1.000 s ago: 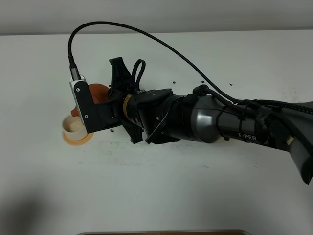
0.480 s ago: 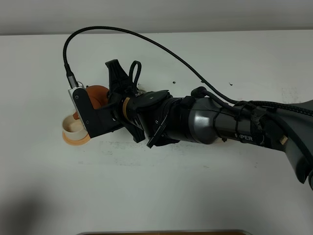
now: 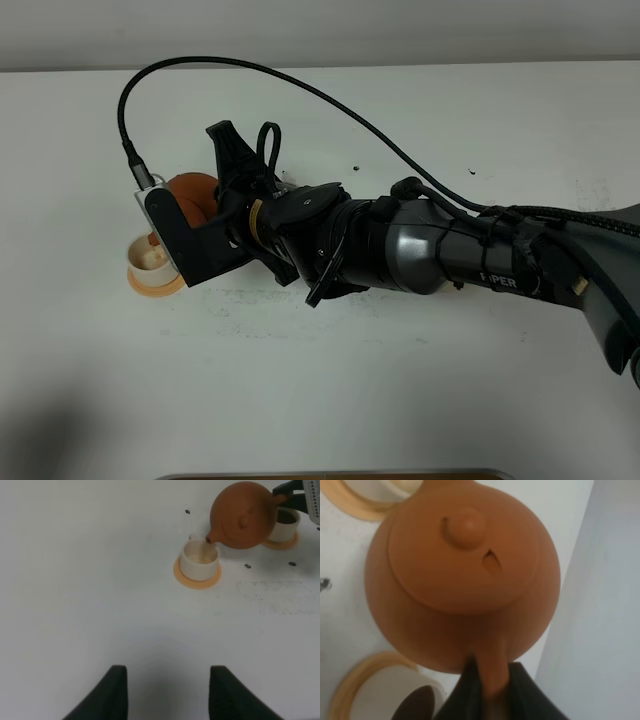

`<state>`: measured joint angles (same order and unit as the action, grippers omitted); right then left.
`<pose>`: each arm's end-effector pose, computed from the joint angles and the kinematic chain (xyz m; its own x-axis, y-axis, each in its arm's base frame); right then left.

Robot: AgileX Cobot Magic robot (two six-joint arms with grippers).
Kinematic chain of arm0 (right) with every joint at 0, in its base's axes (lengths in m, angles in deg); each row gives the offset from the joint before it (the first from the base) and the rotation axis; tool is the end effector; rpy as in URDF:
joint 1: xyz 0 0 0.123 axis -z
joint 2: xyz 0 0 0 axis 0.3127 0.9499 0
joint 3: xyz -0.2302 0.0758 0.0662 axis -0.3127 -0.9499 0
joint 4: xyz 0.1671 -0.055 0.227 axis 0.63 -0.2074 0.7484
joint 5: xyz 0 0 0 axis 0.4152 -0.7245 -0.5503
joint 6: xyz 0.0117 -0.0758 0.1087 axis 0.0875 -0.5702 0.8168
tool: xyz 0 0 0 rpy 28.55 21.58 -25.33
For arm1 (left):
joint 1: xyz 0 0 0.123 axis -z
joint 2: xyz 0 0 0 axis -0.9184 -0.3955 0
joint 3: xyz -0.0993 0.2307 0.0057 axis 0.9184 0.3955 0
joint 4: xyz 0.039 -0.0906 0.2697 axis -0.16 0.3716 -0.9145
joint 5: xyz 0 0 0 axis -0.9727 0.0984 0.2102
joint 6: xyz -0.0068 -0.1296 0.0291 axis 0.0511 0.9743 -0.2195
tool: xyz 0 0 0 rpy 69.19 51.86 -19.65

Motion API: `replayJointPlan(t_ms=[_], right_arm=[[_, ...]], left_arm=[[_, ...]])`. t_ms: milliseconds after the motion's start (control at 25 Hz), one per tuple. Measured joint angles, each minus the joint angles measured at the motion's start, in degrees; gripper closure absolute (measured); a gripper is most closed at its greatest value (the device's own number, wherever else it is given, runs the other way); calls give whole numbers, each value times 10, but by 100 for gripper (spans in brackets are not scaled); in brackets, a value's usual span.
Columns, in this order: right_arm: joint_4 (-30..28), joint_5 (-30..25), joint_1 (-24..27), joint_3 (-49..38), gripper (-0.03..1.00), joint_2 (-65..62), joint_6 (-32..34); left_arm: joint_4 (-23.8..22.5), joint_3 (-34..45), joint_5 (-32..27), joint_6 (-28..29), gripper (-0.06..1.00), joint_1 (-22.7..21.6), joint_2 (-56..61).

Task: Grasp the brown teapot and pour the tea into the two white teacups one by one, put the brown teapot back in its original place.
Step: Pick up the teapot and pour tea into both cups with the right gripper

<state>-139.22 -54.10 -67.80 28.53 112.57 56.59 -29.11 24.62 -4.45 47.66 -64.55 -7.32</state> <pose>0.3514 0.3571 0.0920 0.5446 -0.8355 0.0723 -0.4606 -0.3701 -0.8068 0.0966 -0.0080 0.2778 -0.4468 0.0166 -0.8945 0.0673 0.9976 -0.0151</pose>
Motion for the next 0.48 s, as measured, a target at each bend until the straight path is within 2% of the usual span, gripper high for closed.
replayJointPlan(t_ms=[480], right_arm=[[-18, 13, 1, 3, 85, 0, 0]], left_arm=[[0, 0, 0, 0, 54, 0, 0]])
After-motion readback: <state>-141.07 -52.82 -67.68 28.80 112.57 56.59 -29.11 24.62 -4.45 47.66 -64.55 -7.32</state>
